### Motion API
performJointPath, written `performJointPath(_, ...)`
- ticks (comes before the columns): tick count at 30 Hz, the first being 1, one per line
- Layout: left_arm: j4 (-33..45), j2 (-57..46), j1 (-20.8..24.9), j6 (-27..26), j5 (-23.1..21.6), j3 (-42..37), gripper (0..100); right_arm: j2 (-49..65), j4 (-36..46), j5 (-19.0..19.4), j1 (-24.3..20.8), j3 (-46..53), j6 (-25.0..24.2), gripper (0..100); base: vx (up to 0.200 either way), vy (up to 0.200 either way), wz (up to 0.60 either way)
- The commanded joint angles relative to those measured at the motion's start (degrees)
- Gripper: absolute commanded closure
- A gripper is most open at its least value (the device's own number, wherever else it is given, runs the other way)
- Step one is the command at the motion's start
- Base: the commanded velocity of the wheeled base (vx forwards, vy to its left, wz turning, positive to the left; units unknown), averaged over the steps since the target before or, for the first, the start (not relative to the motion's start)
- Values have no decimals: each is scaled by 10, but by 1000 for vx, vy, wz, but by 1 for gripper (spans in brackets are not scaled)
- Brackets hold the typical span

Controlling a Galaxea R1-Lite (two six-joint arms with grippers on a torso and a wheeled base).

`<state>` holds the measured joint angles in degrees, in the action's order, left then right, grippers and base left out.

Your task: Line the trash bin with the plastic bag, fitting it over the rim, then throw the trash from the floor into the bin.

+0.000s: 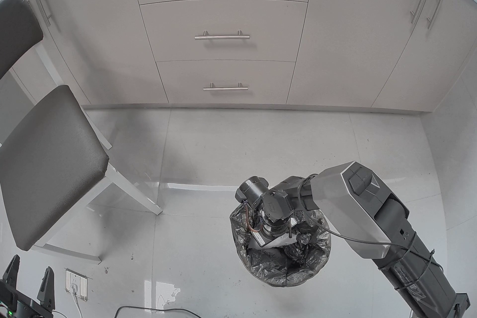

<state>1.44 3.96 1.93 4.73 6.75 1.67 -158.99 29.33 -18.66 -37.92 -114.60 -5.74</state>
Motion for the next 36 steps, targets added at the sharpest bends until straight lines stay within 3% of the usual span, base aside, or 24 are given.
performJointPath(1,1,1,1,0,0,0,0,-26,-14,-1,9,0,3,100,0,0,0)
performJointPath(14,-1,0,0,-2,-10,-1,0,13,-10,-3,12,0,10,100,0,0,0)
performJointPath(21,-1,0,0,-20,-40,-4,0,95,20,-4,-7,0,15,100,0,0,0)
performJointPath(36,-1,-39,-19,-18,-41,-4,0,338,114,-9,-58,0,71,100,0,0,0)
